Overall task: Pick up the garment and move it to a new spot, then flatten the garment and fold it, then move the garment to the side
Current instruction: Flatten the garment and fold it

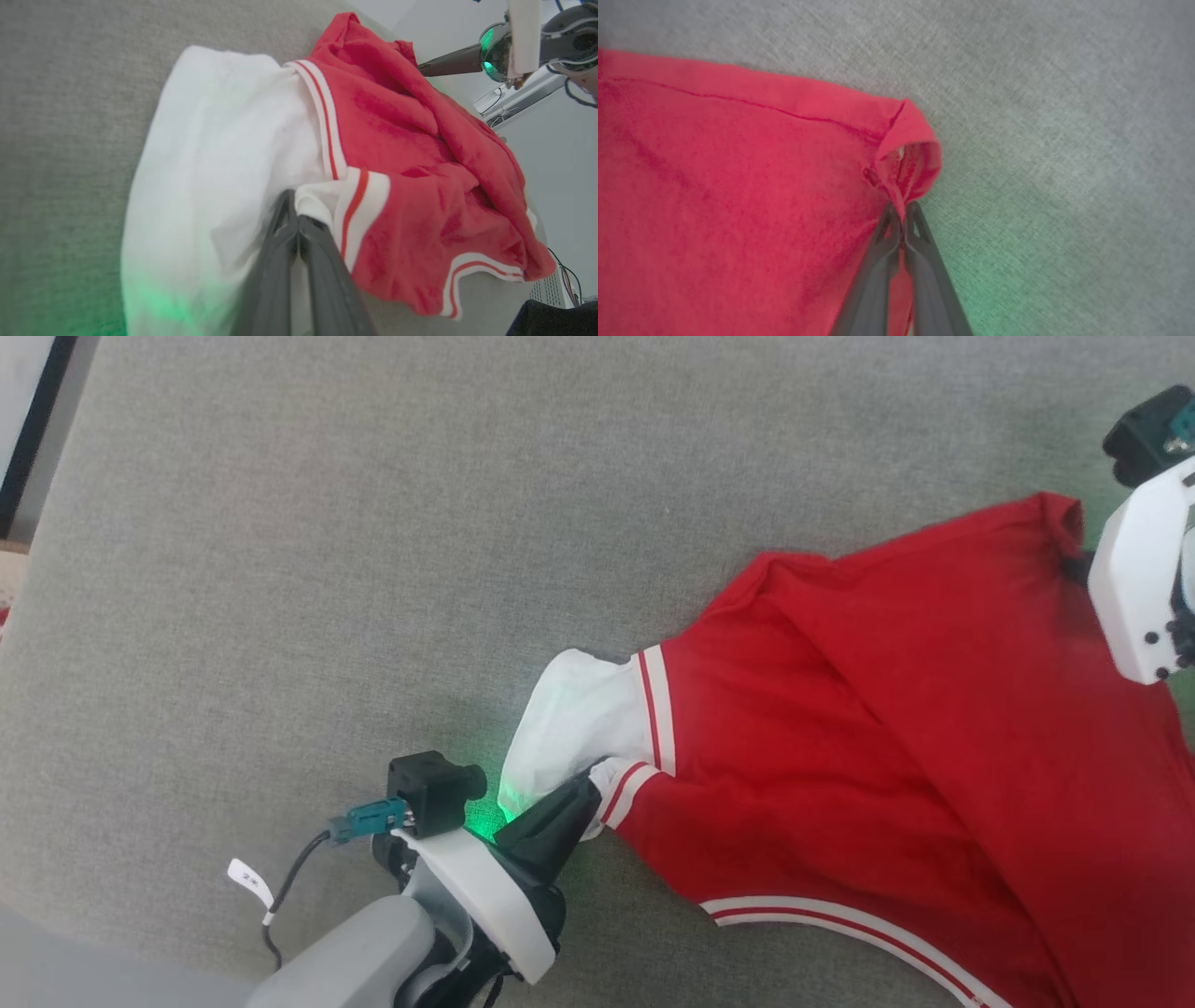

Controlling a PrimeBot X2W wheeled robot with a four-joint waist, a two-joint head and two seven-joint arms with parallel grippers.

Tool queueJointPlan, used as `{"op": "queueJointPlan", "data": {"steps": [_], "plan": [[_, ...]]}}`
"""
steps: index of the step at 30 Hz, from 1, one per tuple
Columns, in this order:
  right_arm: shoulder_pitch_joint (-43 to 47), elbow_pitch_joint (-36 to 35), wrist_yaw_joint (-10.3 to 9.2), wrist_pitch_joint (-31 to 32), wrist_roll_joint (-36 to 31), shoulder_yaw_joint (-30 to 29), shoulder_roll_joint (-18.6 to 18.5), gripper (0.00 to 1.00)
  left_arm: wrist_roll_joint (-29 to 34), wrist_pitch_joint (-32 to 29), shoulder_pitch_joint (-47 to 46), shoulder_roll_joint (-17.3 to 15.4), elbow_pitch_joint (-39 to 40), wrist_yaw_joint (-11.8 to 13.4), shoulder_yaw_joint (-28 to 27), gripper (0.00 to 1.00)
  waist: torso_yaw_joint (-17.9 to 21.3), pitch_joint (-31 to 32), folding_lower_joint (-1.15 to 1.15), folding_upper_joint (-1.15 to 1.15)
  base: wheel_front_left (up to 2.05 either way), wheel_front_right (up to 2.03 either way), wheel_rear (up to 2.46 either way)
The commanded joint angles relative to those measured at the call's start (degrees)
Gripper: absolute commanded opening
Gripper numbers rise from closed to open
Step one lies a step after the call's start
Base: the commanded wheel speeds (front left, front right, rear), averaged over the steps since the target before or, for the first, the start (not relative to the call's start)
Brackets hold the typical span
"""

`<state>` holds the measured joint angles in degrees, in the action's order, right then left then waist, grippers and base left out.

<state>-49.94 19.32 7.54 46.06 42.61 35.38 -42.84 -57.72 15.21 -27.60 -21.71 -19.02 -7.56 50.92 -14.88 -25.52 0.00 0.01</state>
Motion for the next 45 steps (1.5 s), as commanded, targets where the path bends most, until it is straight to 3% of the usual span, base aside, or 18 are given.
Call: {"op": "queueJointPlan", "data": {"steps": [1, 14, 19, 26, 34, 39, 45], "plan": [[1.1, 2.0, -0.11, -1.6, 0.5, 0.5, 0.6, 0.0, -0.6, -0.2, 0.0, -0.7, -1.1, 0.2, -0.2, 0.0, 0.4, 1.0, 0.0, -0.01, 0.0, 0.0, 0.0], [-4.8, 14.8, -0.11, -18.2, 4.4, -12.3, 8.1, 0.0, 0.3, -0.1, -9.6, -4.5, -6.1, 0.2, -4.3, 0.0, 4.9, 8.1, 0.0, -0.01, 0.0, 0.0, 0.0], [-10.2, 21.2, -0.07, -26.2, 2.8, -18.2, 11.0, 0.0, -2.6, -2.3, -21.9, -4.4, -11.6, 0.2, -7.2, 0.0, 7.6, 7.9, 0.0, -0.01, 0.0, 0.0, 0.0], [-24.0, 27.9, -0.11, -35.7, -3.8, -21.8, 13.8, 0.0, -10.6, -6.3, -43.8, -3.2, -23.1, 0.2, -14.6, 0.0, 12.3, 3.2, 0.0, -0.01, 0.0, 0.0, 0.0], [-40.6, 38.7, -0.19, -49.1, -12.7, -27.3, 16.5, 0.0, -10.6, -2.3, -68.2, -1.4, -37.3, 0.5, -20.1, 0.0, 15.4, -1.7, 0.0, -0.01, 0.0, 0.0, 0.0], [-43.2, 44.1, -0.18, -51.6, -15.5, -27.2, 17.9, 0.0, -13.3, -1.8, -68.4, 1.2, -37.4, 0.3, -20.4, 0.0, 14.9, -2.2, 0.0, -0.01, 0.0, 0.0, 0.0], [-34.8, 45.5, -0.13, -50.7, -13.8, -23.0, 18.1, 0.0, -19.6, -3.2, -54.1, 0.7, -28.6, 0.2, -17.8, 0.0, 13.3, -1.2, 0.0, -0.01, 0.0, 0.0, 0.0]]}}
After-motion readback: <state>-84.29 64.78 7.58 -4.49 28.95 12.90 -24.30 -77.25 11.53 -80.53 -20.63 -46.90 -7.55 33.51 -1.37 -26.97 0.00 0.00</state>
